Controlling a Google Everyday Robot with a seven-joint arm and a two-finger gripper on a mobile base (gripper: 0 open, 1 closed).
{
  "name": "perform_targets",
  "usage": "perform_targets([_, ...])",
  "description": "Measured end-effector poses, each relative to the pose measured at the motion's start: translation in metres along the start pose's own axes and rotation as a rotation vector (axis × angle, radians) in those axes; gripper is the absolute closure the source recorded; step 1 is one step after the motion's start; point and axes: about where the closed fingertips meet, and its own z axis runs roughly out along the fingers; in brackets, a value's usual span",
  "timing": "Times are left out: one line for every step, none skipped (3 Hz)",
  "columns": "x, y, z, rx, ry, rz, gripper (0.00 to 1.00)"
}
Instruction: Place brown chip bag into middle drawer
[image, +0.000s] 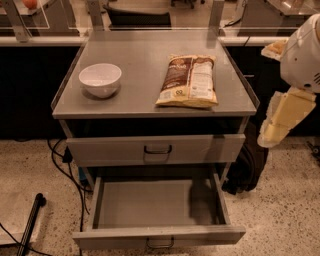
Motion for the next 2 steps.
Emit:
perform_targets([-0.0026,-0.0023,0.0044,0.011,-0.01,-0.002,0.0])
perform_targets([-0.0104,-0.0092,0.0129,0.039,-0.039,-0.018,0.0])
